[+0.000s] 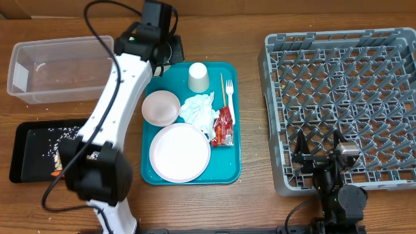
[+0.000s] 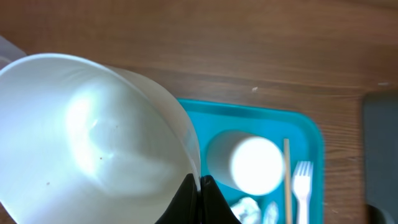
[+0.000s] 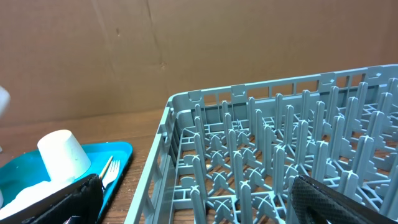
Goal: Sort waste into correct bins and load items into the dishwasher rack
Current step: 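Carry the emptied bowl back and set it on the teal tray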
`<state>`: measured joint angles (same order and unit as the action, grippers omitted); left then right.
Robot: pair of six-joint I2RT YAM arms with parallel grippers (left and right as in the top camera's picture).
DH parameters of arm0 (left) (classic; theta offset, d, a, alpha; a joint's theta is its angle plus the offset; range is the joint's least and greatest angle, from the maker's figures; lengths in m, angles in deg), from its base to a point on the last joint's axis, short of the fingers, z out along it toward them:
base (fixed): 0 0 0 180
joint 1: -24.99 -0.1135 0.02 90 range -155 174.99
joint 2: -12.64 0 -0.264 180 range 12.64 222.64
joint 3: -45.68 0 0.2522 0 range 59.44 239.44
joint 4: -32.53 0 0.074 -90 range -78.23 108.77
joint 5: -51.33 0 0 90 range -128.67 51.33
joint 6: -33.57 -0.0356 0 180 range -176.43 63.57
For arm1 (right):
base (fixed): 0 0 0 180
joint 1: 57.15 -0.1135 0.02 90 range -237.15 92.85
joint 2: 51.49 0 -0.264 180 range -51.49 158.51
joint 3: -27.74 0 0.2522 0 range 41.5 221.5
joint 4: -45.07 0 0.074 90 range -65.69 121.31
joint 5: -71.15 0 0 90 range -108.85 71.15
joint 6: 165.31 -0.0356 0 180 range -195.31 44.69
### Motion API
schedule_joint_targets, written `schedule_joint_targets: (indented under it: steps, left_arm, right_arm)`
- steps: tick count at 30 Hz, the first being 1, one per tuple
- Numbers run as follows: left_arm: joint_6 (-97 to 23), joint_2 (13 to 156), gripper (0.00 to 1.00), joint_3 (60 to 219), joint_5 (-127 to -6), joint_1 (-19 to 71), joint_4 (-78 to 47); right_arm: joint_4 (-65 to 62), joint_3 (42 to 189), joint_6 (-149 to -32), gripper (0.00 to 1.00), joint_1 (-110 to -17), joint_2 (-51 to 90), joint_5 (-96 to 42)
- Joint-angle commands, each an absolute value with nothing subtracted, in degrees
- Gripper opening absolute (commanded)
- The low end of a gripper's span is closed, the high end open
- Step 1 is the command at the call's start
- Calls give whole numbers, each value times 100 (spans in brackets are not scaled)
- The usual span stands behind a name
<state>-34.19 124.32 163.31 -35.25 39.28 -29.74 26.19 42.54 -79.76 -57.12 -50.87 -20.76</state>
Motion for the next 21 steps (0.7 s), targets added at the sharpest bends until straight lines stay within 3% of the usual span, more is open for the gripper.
schedule_joint_targets:
  steps: [1,13,21]
  left_arm:
    - [-3238,12791,4,16447,-3444,3928,-2933]
    - [-3242,13525,4,16445,-3680,4015,-2861]
    - [-3246,13525,12,16445,-3680,4162,-2898]
  right_arm:
    - [2656,4199,-7998,100,-5675,-5130,-2039]
    - [2656,4199,-7998,100,-5675,-5130,-2039]
    - [2656,4199,-7996,100,-5675,-5130,-2039]
